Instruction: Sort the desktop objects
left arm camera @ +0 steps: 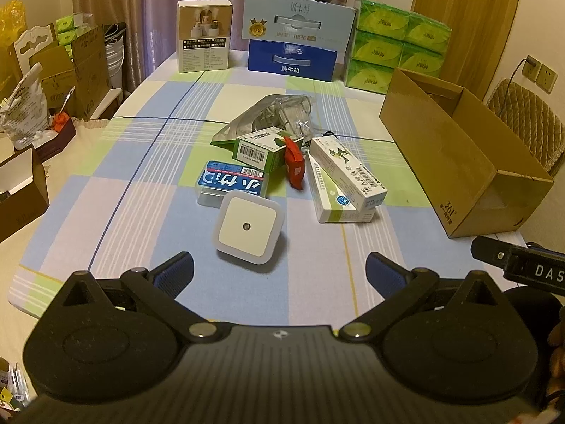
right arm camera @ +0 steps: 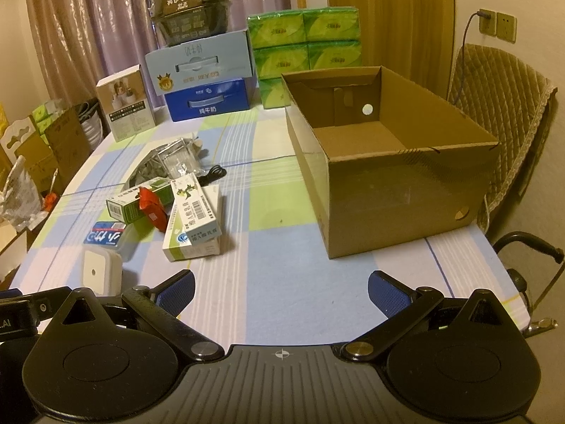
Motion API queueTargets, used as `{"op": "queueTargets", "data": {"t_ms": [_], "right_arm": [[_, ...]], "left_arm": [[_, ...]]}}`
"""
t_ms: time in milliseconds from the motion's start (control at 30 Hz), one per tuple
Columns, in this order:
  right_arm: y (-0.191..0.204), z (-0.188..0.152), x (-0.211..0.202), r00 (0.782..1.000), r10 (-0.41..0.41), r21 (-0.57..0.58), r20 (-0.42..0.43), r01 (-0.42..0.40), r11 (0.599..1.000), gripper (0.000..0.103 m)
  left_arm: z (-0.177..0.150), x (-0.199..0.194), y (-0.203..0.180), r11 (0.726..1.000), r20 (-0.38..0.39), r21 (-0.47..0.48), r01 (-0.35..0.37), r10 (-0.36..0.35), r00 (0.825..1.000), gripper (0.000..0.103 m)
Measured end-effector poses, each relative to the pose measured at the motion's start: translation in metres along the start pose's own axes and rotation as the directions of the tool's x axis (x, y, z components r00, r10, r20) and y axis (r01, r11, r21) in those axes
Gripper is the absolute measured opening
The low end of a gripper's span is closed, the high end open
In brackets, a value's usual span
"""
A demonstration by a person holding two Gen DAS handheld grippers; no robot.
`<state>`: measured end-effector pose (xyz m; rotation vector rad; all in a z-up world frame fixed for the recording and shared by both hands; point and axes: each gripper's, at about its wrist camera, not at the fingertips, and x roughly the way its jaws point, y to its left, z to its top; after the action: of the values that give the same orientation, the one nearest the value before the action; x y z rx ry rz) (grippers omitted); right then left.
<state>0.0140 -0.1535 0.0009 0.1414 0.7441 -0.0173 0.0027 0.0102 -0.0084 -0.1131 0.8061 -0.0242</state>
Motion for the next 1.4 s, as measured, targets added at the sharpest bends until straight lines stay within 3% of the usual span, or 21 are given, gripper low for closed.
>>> {"op": "queueTargets", "data": {"t_ms": [567,767,900,1167,1400], "right_arm": [[0.000,0.003,0.000,1.000,0.003,0.000,-0.004,-0.003,1.000,0.101],[0.011,0.009,-0.004,0.998,0.051,-0.058,0.039,-0.049,0.997,0.101],[0.025,0.014,0.004,0.992,0.118,-0.116,0.033,-0.114,0.987,0.101],[0.050,0.032,0.036,0.962,0.273,-0.191,-0.009,-0.270,0.944,0.101],[0.063,0.050,0.070,0.968,0.251,-0.234,-0.001,-0.244,0.941,0.101]], "left_arm": [[0.008,-0.008,0.008,0.999,0.019,-0.015,0.045,-0.044,0.999,0.102],[0.028,-0.013,0.033,0.999,0.056,0.003,0.037,-0.037,0.998,0.102],[0.039,-0.002,0.050,0.998,0.072,0.067,0.015,-0.020,0.997,0.102],[0.026,0.045,0.061,0.978,0.042,0.195,0.080,-0.090,0.995,0.102],[0.016,0.085,0.048,0.943,0.036,0.304,0.135,-0.153,0.988,0.099]]}}
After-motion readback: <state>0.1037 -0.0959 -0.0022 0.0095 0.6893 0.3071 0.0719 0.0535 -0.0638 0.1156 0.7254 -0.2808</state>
